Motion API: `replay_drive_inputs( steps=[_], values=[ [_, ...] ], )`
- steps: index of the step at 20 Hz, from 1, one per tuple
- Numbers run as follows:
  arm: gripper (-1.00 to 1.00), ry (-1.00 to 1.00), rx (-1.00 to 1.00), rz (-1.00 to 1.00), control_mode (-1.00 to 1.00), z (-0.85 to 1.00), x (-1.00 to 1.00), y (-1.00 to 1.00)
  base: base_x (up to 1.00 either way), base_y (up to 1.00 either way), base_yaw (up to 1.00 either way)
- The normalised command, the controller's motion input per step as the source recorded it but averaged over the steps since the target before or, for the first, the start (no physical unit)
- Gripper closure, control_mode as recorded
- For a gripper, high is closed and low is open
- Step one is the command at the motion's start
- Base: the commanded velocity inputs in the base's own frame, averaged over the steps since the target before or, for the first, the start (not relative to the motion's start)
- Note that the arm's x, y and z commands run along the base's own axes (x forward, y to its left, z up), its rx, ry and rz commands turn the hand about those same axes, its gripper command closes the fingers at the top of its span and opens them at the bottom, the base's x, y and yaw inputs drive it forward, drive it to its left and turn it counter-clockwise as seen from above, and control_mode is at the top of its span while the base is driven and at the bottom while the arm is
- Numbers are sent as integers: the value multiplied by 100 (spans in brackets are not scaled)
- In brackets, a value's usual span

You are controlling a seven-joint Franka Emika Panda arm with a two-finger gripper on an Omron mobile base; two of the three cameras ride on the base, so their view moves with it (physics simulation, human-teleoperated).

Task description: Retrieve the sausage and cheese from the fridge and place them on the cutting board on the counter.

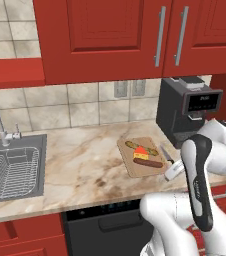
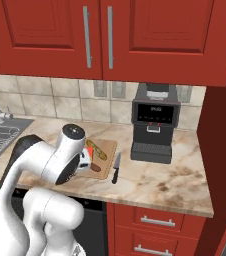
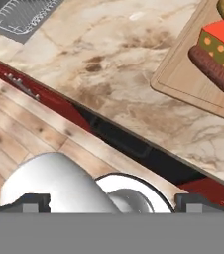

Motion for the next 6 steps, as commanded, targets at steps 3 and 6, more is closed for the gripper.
replay_drive_inputs(
  steps=[3, 6],
  values=[
    [-100, -25, 1, -16, -100, 9, -78, 21, 0, 0, 0],
    [-100, -25, 1, -16, -100, 4, -72, 16, 0, 0, 0]
  ],
)
